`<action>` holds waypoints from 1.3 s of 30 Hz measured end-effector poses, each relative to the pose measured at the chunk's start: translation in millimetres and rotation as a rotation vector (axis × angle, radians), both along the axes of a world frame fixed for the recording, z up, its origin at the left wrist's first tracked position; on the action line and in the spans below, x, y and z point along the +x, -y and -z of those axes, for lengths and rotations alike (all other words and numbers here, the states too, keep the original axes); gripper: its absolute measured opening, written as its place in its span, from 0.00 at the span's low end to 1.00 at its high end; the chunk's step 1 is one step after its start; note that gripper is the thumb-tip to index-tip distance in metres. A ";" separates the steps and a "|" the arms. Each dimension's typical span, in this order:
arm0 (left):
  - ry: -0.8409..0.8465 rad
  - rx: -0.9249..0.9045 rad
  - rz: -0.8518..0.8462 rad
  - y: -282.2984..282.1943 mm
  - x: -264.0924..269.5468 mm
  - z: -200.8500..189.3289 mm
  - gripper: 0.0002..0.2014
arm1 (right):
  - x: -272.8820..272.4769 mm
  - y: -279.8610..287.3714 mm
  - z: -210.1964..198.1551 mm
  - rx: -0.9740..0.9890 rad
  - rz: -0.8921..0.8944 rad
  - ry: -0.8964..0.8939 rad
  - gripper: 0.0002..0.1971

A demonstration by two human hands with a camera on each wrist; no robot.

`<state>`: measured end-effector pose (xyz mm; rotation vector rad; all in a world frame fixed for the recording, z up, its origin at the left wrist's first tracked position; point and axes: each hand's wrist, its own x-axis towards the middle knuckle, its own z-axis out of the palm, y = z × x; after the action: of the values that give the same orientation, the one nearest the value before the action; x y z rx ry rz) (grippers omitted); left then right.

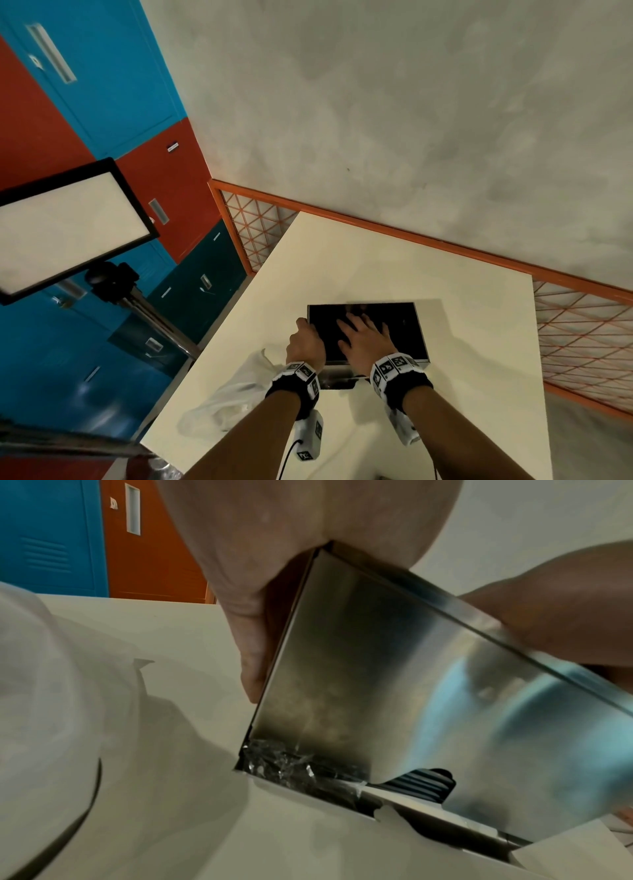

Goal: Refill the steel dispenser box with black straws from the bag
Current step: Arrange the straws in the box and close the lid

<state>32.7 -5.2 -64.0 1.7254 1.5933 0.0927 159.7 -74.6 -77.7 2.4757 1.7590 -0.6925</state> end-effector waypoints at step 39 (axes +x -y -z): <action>0.001 -0.010 -0.008 -0.5 -0.1 -1.6 0.12 | -10.0 -3.0 -17.1 0.160 -0.042 0.149 0.24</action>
<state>32.5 -4.7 -62.4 1.7106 1.5978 0.0892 149.7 -71.6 -60.5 2.5047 1.8722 -0.3664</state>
